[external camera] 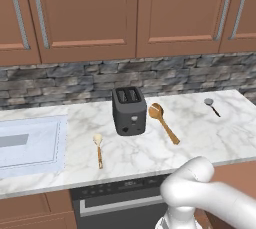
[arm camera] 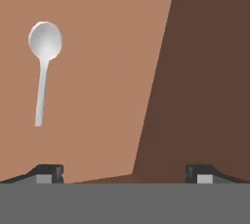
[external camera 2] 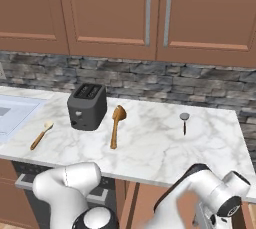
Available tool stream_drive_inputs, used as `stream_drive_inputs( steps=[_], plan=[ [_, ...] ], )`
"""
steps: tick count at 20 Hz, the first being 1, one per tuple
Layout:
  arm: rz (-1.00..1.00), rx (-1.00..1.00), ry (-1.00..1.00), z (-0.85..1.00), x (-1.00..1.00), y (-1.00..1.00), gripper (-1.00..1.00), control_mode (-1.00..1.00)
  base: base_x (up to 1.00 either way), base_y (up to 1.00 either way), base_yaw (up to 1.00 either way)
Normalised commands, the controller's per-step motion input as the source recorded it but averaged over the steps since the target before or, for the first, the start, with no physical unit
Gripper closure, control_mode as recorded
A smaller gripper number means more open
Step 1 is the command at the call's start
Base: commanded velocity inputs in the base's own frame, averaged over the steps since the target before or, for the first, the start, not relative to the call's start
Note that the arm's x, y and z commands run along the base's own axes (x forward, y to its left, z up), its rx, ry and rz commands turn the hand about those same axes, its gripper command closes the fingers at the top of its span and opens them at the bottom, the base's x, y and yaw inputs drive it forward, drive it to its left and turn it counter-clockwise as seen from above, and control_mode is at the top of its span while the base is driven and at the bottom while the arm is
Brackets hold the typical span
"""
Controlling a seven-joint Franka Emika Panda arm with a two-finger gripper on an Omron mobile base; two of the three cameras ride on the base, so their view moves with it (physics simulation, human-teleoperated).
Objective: Organize the utensils by type. Pick up the wooden spoons from the counter and place them in the open cabinet. Then pick up the metallic utensils from the counter and place them in the open drawer.
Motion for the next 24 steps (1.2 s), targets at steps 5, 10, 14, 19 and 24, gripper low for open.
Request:
stream_drive_inputs(
  steps=[5, 10, 14, 19, 24],
  plan=[
    [0.22, 0.0, 0.0, 0.6, -0.07, 0.52, -1.0, -1.0, 0.0, 0.0, 0.0],
    [0.25, 0.0, -0.01, 0.59, 0.03, 0.57, -1.0, -1.0, 0.0, 0.0, 0.0],
    [0.2, 0.0, -0.09, 0.6, 0.08, 0.52, -1.0, -1.0, 0.0, 0.0, 0.0],
    [0.27, 0.0, -0.2, 0.57, 0.08, 0.49, -1.0, -1.0, 0.0, 0.0, 0.0],
    [0.31, 0.0, -0.34, 0.48, 0.08, 0.45, -1.0, -1.0, 0.0, 0.0, 0.0]
  ],
)
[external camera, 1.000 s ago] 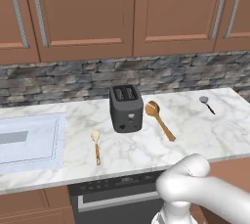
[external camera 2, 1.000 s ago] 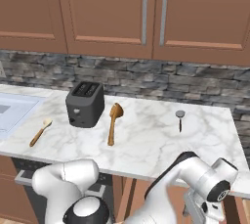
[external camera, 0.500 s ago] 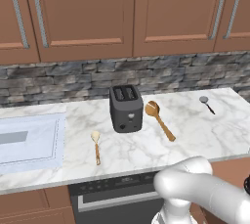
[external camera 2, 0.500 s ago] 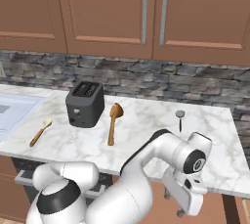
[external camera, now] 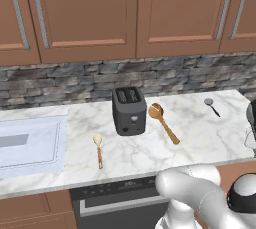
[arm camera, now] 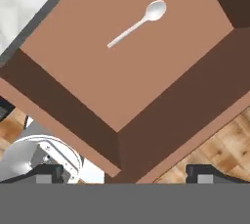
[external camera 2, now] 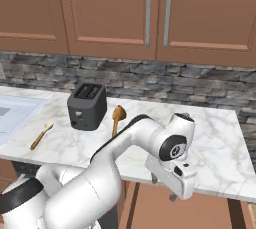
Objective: Organize the utensils by type. Pick up the wooden spoons from the counter and place them in the open cabinet. Then pick up the metallic utensils from the counter and place them in the open drawer.
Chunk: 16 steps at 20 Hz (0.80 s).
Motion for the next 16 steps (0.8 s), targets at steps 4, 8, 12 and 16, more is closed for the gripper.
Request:
stream_drive_inputs(
  steps=[4, 8, 12, 16],
  plan=[
    [0.27, 0.0, -0.48, 0.42, 0.15, 0.43, -1.0, -1.0, 0.0, 0.0, 0.0],
    [0.24, 0.0, -0.33, 0.39, 0.37, 0.42, -1.0, -1.0, 0.0, 0.0, 0.0],
    [0.21, 0.0, -0.2, 0.37, 0.51, 0.32, -1.0, -1.0, 0.0, 0.0, 0.0],
    [0.2, 0.0, -0.03, 0.47, 0.56, 0.23, -1.0, -1.0, 0.0, 0.0, 0.0]
  ],
)
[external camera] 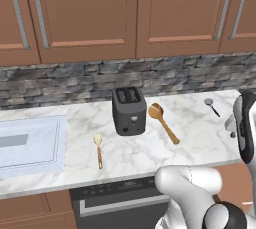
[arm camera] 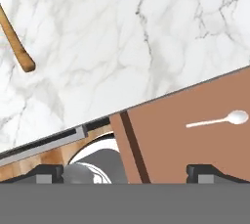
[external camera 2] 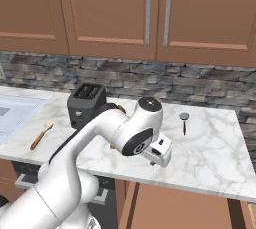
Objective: Organize the utensils by type. Pick up the wooden spoons from the counter and place them in the open cabinet. Then pick up the metallic utensils from the counter and place them in the open drawer.
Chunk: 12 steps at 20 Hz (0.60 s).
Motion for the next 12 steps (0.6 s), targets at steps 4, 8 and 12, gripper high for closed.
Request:
stream_drive_inputs(
  steps=[4, 8, 12],
  plan=[
    [0.18, 0.0, 0.0, 0.48, 0.61, 0.18, -1.0, -1.0, 0.0, 0.0, 0.0],
    [0.18, 0.0, 0.01, 0.33, 0.68, 0.04, -1.0, -1.0, 0.0, 0.0, 0.0],
    [0.11, -0.05, 0.06, -0.05, 0.68, 0.02, -1.0, -1.0, 0.0, 0.0, 0.0]
  ],
)
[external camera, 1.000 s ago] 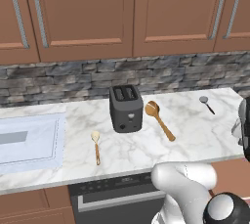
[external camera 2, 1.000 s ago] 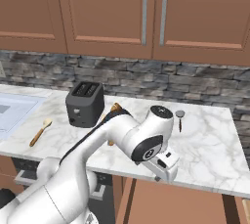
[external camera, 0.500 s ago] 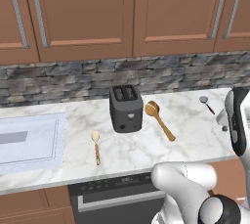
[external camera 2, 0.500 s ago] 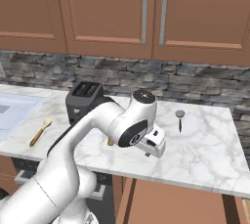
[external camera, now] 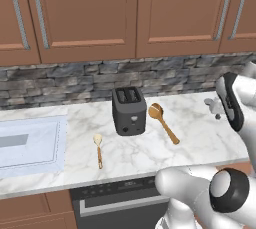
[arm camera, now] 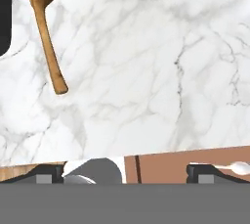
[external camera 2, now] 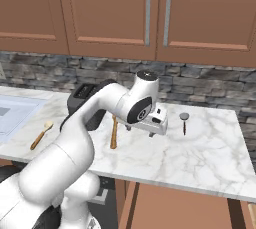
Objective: Organize the utensils by type. Pick up the wooden spoons from the counter and place them in the open cabinet. Then pick up the metallic utensils from the counter and place them in the open drawer.
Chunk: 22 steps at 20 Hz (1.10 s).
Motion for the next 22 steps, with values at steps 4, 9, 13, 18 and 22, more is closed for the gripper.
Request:
stream_drive_inputs(
  steps=[4, 9, 13, 18, 22],
  plan=[
    [0.02, -0.1, 0.0, -0.23, 0.6, 0.0, -1.0, -1.0, 0.0, 0.0, 0.0],
    [0.0, -0.19, 0.0, -0.18, 0.65, 0.0, -1.0, -1.0, 0.0, 0.0, 0.0],
    [0.0, -0.23, 0.0, -0.24, 0.51, -0.01, -1.0, -1.0, 0.0, 0.0, 0.0],
    [0.0, -0.08, 0.0, -0.26, 0.33, -0.16, -1.0, -1.0, 0.0, 0.0, 0.0],
    [0.0, 0.0, 0.0, -0.18, 0.31, -0.26, -1.0, -1.0, 0.0, 0.0, 0.0]
  ],
)
